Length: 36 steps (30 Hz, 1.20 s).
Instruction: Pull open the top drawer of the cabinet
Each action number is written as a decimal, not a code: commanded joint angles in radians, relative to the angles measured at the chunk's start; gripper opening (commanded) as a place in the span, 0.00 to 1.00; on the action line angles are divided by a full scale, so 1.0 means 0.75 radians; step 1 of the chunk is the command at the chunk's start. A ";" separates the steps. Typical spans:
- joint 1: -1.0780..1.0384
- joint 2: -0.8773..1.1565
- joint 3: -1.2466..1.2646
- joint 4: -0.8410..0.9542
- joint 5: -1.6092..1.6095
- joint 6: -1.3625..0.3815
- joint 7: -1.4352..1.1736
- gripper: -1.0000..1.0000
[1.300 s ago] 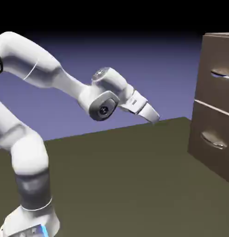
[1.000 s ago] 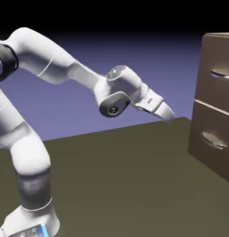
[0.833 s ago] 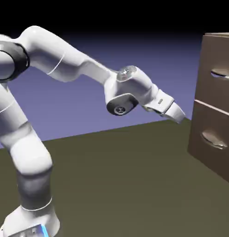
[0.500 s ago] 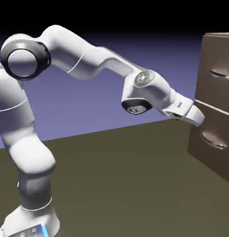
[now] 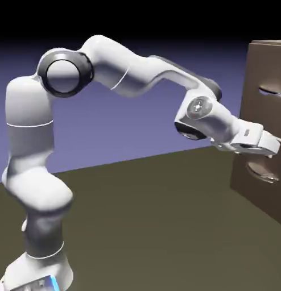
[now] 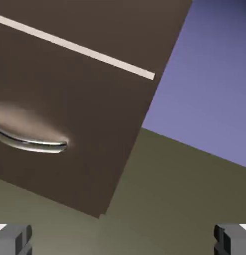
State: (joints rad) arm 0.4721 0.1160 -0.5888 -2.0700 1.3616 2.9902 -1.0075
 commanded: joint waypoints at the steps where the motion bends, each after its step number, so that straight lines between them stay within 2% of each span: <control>1: 0.015 0.023 -0.020 0.025 0.045 -0.002 -0.058 0.50; 36: 0.549 0.819 -0.703 0.883 1.626 -0.056 -2.088 0.50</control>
State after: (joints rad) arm 0.8836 0.7303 -1.1161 -1.4075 2.5809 2.9482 -2.5732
